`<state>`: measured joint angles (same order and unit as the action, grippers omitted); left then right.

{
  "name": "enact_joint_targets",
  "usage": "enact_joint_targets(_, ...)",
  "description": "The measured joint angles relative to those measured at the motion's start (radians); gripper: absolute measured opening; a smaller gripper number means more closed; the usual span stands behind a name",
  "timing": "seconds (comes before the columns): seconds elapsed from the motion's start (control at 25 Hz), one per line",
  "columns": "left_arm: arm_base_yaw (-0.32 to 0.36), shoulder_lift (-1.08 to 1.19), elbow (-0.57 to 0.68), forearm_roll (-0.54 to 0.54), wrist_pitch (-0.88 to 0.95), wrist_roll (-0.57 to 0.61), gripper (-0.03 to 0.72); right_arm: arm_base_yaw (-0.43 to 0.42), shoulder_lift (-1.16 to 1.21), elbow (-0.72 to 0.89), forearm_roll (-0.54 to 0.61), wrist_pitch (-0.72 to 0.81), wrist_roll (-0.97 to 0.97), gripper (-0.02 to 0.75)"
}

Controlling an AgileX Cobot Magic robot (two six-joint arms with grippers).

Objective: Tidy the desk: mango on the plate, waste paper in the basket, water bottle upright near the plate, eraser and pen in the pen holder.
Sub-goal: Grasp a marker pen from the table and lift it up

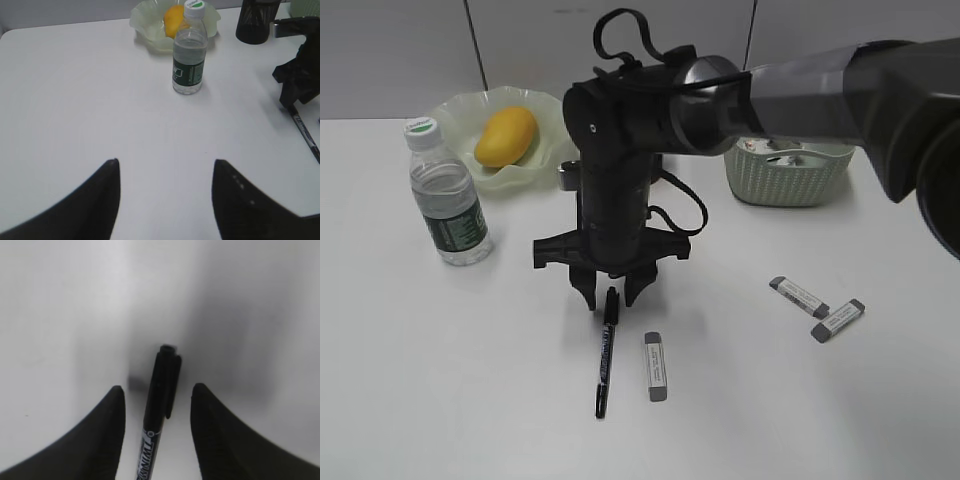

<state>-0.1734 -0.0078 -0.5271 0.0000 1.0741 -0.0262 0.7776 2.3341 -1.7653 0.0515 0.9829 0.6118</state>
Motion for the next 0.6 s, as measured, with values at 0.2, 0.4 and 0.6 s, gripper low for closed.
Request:
enact_joint_targets(0.2,0.0,0.0,0.0,0.0,0.0,-0.001,0.443,-0.002,0.001,0.0,-0.005,-0.01,0.0,0.354)
enact_joint_targets(0.4,0.0,0.0,0.0,0.0,0.0,-0.001,0.443,-0.007,0.001,0.0,-0.006,-0.015,0.0,0.342)
enact_joint_targets(0.6,0.0,0.0,0.0,0.012,0.0,-0.001,0.439,-0.01,0.012,-0.001,-0.01,-0.02,0.001,0.332)
